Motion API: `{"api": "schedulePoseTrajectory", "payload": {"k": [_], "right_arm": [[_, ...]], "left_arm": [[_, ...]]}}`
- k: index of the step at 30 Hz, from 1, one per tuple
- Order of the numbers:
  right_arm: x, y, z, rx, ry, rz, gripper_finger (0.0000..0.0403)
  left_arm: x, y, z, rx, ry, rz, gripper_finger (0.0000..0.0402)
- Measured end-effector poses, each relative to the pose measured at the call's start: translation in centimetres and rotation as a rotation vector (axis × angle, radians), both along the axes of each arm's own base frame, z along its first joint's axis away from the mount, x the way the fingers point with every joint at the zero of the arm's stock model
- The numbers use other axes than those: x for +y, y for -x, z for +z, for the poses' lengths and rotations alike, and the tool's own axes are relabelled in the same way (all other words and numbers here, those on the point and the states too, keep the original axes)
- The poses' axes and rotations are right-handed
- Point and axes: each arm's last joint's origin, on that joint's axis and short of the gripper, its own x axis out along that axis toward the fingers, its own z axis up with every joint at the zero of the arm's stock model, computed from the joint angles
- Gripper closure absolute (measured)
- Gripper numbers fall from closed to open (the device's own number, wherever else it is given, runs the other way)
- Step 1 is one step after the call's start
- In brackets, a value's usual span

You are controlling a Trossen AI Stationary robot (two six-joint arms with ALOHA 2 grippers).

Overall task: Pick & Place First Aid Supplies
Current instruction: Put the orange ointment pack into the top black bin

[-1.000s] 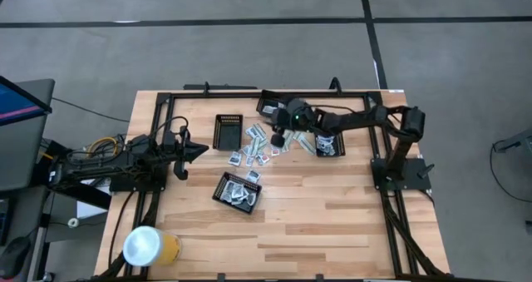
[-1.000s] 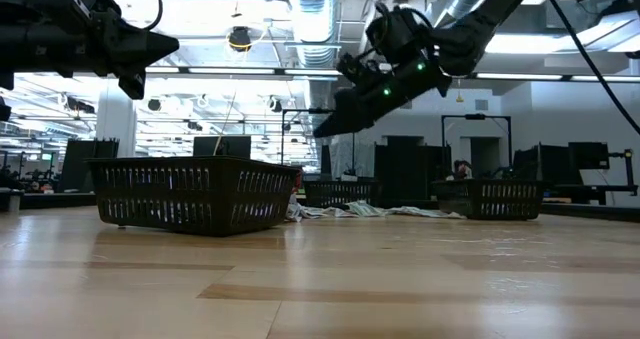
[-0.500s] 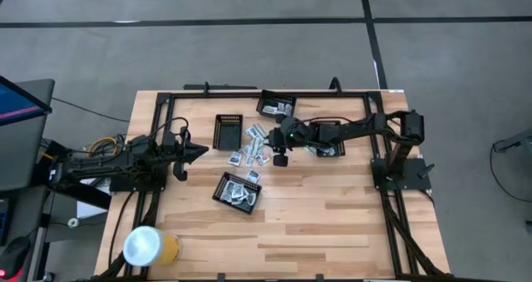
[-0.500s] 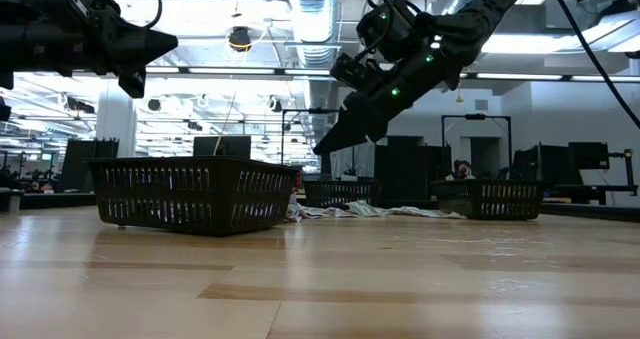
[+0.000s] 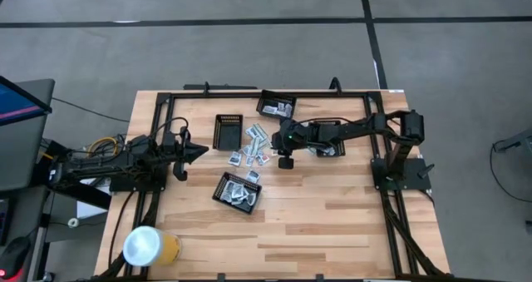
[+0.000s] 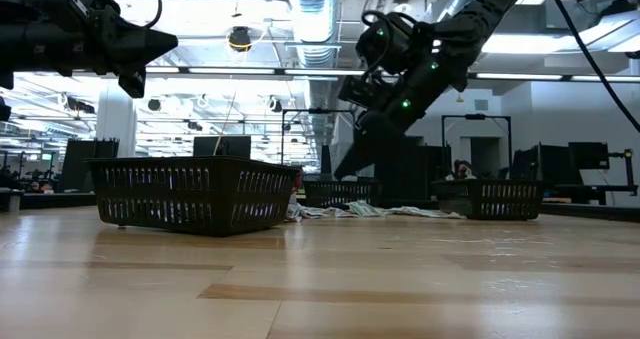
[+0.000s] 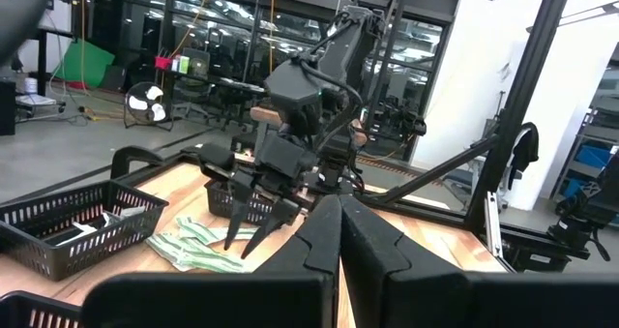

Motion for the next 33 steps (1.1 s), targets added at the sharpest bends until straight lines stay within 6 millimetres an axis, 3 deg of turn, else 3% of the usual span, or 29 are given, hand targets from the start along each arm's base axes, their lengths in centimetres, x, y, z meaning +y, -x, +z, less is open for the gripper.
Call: {"api": "schedulePoseTrajectory", "payload": {"k": [12, 33], "right_arm": [[0.1, 0.8, -1.3, -0.007, -0.018, -0.019, 0.0316], [-0.5, 0.8, -1.1, -0.048, -0.069, -0.088, 0.0316]], "left_arm": [[0.0, 0.0, 0.0, 0.0, 0.0, 0.0, 0.0394], [0.0, 0.0, 0.0, -0.004, -0.001, 0.0, 0.0394]]}}
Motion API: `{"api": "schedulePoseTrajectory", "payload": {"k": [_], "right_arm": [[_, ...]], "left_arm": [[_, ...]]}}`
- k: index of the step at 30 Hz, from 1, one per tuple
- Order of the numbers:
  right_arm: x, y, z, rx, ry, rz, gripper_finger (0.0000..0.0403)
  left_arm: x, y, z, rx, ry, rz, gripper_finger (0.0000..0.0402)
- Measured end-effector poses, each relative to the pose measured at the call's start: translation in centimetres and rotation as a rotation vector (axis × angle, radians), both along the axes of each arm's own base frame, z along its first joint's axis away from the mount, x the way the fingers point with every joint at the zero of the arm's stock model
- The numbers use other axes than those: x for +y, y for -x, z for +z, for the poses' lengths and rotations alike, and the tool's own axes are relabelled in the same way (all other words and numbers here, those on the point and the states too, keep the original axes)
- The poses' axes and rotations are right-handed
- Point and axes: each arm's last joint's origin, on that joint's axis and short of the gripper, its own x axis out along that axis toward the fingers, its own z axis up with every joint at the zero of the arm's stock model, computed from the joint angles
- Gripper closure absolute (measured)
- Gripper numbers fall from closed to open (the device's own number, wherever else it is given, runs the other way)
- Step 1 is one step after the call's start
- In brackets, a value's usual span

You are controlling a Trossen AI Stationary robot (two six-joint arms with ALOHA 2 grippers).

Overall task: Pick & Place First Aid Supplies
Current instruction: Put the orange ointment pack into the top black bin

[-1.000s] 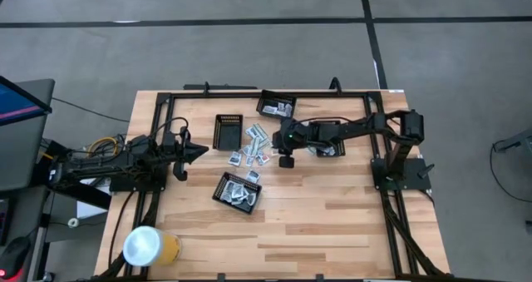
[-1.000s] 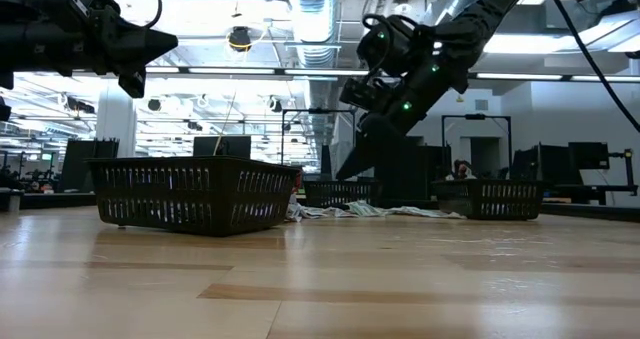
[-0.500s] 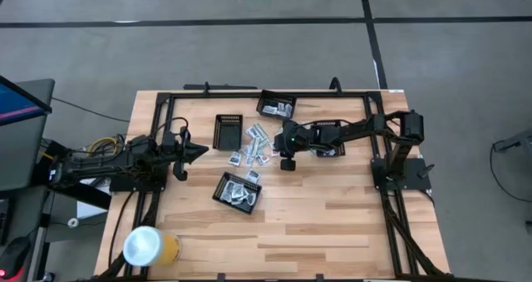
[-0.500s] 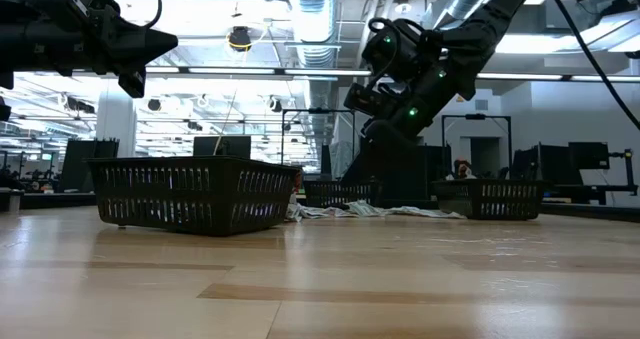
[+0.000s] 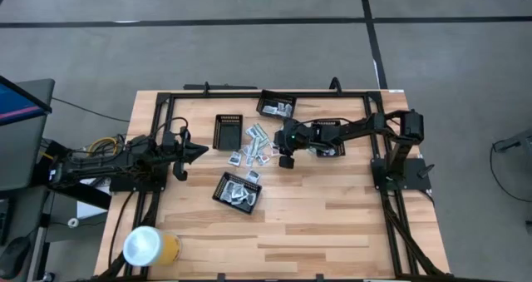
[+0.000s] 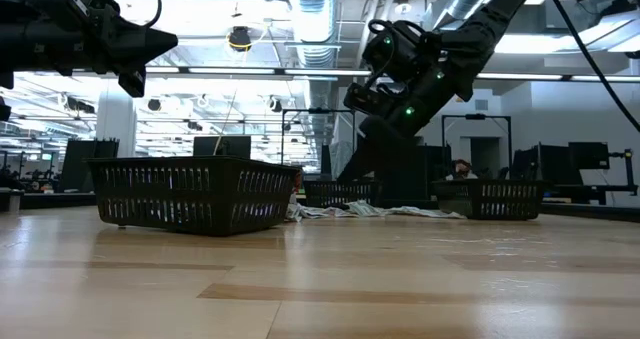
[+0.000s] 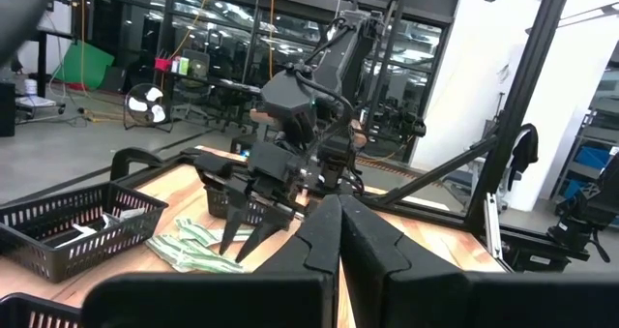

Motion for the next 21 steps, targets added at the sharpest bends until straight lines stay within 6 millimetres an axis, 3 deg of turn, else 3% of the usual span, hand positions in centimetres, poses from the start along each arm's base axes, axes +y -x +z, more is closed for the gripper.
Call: {"api": "schedulePoseTrajectory", "payload": {"k": [10, 15, 21], "right_arm": [[-0.1, 0.0, 0.0, -0.002, -0.019, 0.015, 0.0316], [0.0, -0.3, -2.1, 0.035, -0.042, 0.004, 0.0309], [0.5, -1.2, -4.6, 0.041, -0.074, -0.014, 0.0269]], "left_arm": [[0.0, 0.0, 0.0, 0.0, 0.0, 0.0, 0.0394], [0.0, 0.0, 0.0, 0.0, 0.0, 0.0, 0.0394], [0.0, 0.0, 0.0, 0.0, 0.0, 0.0, 0.0394]]}}
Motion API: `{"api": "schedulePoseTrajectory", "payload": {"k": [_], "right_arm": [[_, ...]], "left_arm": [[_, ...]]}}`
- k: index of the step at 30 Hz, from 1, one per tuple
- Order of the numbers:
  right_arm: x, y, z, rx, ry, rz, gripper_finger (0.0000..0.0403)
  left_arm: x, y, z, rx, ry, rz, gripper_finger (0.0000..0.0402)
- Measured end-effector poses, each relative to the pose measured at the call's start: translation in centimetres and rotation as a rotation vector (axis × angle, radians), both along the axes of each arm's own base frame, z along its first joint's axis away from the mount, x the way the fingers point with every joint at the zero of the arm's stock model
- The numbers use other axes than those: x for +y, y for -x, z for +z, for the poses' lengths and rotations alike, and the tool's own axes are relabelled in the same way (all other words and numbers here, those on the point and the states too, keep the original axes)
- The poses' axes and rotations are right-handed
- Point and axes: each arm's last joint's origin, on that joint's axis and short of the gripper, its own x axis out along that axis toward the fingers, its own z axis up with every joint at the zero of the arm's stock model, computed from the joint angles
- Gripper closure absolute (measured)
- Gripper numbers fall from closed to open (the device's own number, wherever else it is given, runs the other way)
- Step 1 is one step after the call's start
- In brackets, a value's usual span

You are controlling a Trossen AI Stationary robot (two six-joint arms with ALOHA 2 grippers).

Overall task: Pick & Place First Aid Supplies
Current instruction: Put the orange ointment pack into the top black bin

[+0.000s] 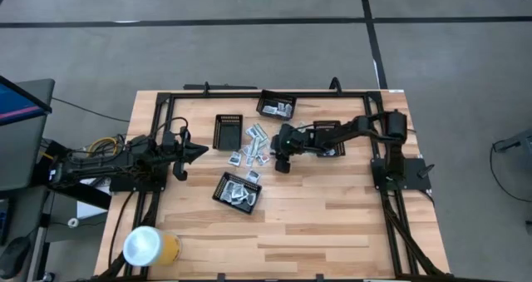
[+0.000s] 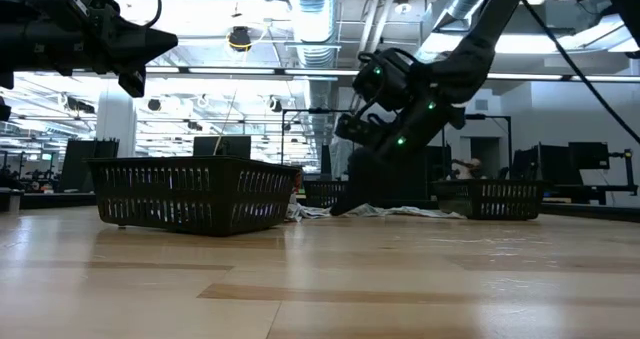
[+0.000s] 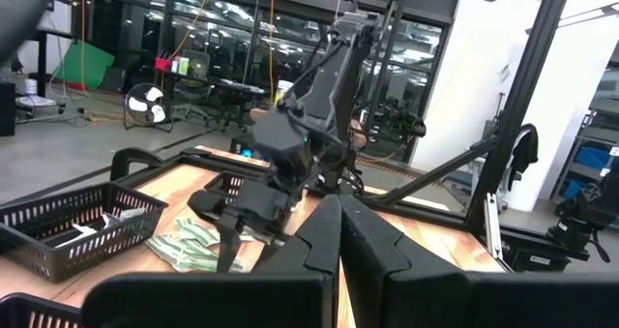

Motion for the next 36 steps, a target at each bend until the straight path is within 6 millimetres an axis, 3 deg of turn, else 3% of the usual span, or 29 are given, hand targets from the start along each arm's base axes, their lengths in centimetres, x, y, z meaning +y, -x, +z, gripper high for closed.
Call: {"api": "schedulePoseTrajectory", "payload": {"k": [5, 10, 15, 22, 26, 31, 36], "right_arm": [[0.2, -0.1, -1.0, 0.026, -0.01, 0.001, 0.0235], [0.3, 0.0, -0.9, 0.03, -0.008, 0.002, 0.0237], [0.4, 0.0, -1.0, 0.033, -0.009, 0.008, 0.0282], [0.5, 0.1, -1.2, 0.047, -0.009, 0.013, 0.0382], [0.5, 0.1, -1.2, 0.046, -0.016, 0.006, 0.0389], [0.5, 0.4, 0.2, 0.028, -0.024, -0.007, 0.0391], [0.5, 0.9, 3.8, -0.046, 0.013, -0.02, 0.0396]], "left_arm": [[0.0, 0.0, 0.0, -0.001, 0.0, 0.0, 0.0394], [0.0, 0.0, 0.0, -0.002, 0.0, 0.0, 0.0394], [0.0, 0.0, 0.0, -0.002, 0.0, 0.0, 0.0394], [0.0, 0.0, 0.0, -0.002, 0.0, 0.0, 0.0394], [0.0, 0.0, 0.0, -0.002, 0.0, 0.0, 0.0394], [0.0, 0.0, 0.0, -0.003, 0.0, 0.0, 0.0394], [0.0, 0.0, 0.0, -0.003, 0.0, 0.0, 0.0394]]}}
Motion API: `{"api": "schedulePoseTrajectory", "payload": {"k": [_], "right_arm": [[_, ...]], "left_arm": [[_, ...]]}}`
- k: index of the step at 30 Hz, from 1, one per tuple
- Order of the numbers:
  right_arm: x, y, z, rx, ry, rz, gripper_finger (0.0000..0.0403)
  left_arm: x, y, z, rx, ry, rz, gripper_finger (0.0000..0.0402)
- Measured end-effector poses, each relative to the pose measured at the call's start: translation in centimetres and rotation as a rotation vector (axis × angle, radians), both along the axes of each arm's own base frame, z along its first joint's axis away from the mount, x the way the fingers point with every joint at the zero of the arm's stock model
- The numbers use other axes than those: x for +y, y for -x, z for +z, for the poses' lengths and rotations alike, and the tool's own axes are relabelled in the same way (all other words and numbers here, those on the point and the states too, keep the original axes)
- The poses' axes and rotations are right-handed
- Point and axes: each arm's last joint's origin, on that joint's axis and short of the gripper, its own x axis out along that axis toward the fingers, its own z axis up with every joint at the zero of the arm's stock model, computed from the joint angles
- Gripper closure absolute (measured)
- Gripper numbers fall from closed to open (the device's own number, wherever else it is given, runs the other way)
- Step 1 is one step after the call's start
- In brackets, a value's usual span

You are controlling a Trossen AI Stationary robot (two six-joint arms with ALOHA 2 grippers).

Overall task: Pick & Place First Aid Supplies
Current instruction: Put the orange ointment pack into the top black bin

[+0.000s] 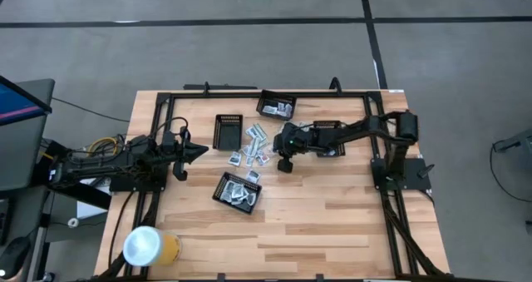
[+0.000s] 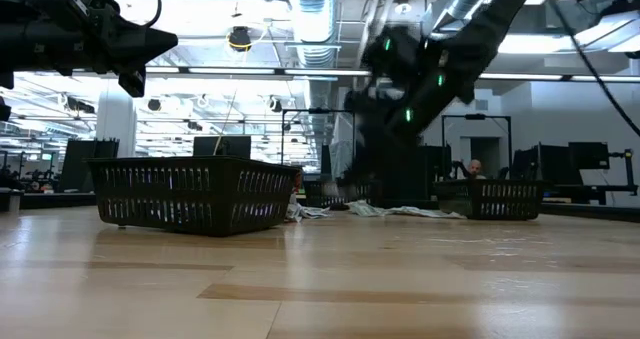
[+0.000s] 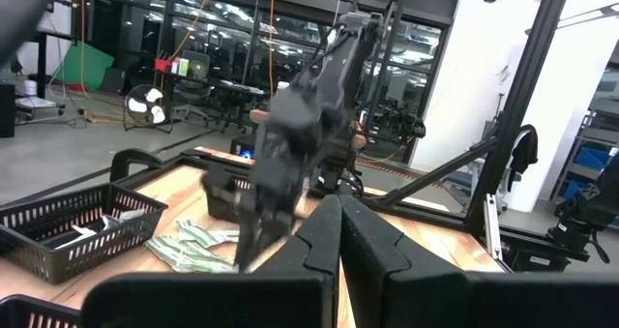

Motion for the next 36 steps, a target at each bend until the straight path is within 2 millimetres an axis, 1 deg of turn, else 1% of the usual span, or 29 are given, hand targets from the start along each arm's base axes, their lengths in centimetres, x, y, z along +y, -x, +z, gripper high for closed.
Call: {"api": "schedulePoseTrajectory", "payload": {"k": [3, 7, 9, 28, 31, 36], "right_arm": [[0.0, 0.2, 2.8, -0.089, 0.04, 0.015, 0.0397], [0.1, 0.7, 5.1, -0.152, 0.083, 0.035, 0.04], [0.1, 0.8, 5.7, -0.177, 0.092, 0.035, 0.0399], [0.1, 0.8, 5.9, -0.179, 0.092, 0.044, 0.0402], [-0.4, 0.9, 5.9, -0.177, 0.104, 0.039, 0.0402], [-2.0, 1.2, 6.0, -0.172, 0.121, 0.002, 0.0402]], "left_arm": [[0.0, 0.0, 0.0, 0.0, 0.0, 0.0, 0.0394], [0.0, 0.0, 0.0, 0.0, 0.0, 0.0, 0.0394], [0.0, 0.0, 0.0, 0.0, 0.0, 0.0, 0.0394], [0.0, 0.0, 0.0, 0.0, 0.0, 0.0, 0.0394], [0.0, 0.0, 0.0, 0.0, 0.0, 0.0, 0.0394], [0.0, 0.0, 0.0, 0.0, 0.0, 0.0, 0.0394]]}}
